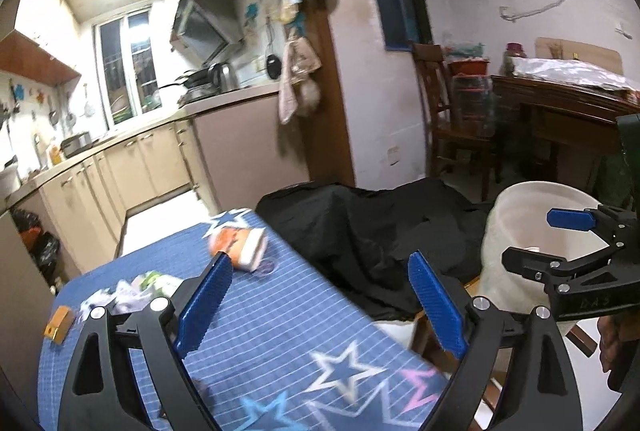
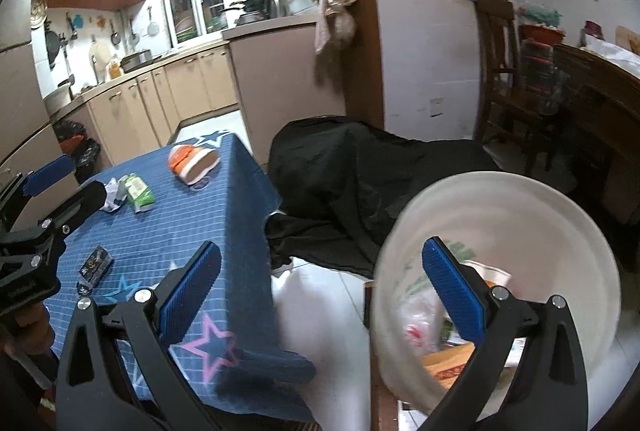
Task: Collect trash
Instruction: 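Move both open grippers back toward the table, then grasp the gold cigarette pack with the left gripper while the right grasps the black tissue pack, then carry the gold cigarette pack and black tissue pack in both grippers to the bucket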
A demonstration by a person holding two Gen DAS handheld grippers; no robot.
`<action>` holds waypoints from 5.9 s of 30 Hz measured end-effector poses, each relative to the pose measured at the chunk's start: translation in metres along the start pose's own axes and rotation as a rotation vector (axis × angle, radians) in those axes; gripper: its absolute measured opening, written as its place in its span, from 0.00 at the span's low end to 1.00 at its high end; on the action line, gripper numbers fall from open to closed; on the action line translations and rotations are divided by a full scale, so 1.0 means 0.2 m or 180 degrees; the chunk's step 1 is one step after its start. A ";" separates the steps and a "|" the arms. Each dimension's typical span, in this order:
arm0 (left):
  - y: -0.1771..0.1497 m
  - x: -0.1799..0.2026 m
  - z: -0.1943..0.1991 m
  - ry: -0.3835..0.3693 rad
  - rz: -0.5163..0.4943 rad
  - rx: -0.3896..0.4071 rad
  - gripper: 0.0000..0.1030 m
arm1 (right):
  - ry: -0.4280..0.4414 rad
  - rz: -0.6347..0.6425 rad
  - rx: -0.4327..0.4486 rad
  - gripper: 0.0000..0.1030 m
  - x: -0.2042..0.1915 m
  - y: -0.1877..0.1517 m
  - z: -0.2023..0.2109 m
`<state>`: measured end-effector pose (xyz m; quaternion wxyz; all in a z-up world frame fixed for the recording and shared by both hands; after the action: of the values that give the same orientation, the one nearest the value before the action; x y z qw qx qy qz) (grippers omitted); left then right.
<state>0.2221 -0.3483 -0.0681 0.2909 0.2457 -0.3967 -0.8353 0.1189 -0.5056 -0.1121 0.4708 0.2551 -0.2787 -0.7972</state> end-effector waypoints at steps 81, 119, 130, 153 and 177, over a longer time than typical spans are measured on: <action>-0.89 -1.40 0.18 0.0989 0.1090 -0.1067 0.57 | 0.0998 0.1133 -0.0764 0.40 -1.45 -0.36 -0.42; -0.38 -0.62 0.18 0.0825 0.0563 -0.0625 0.57 | 0.0720 0.0440 -0.0098 0.40 -0.80 -0.21 -0.03; -0.27 -0.39 0.15 0.0650 0.0364 -0.0553 0.57 | 0.0568 0.0203 0.0073 0.40 -0.58 -0.19 0.06; -0.13 0.15 0.09 0.0200 -0.0088 -0.0499 0.57 | 0.0237 -0.0308 0.0372 0.40 -0.07 -0.23 0.23; 0.21 0.90 -0.09 -0.0536 -0.0663 -0.0282 0.57 | -0.0582 -0.0703 0.0580 0.40 0.66 -0.27 0.46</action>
<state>0.1190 -0.5014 -0.0774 0.1789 0.2015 -0.3547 -0.8953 -0.0312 -0.5842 -0.1025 0.3280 0.2522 -0.3617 -0.8354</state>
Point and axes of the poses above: each gripper's, at about its wrist camera, not at the fingertips, and z roughly against the way its jaws point, x to its right, y to its top, the point moved 5 cm from there along -z, roughly the way its jaws point, and after that the axes turned 11 degrees about -x, right-handed, at the moved point
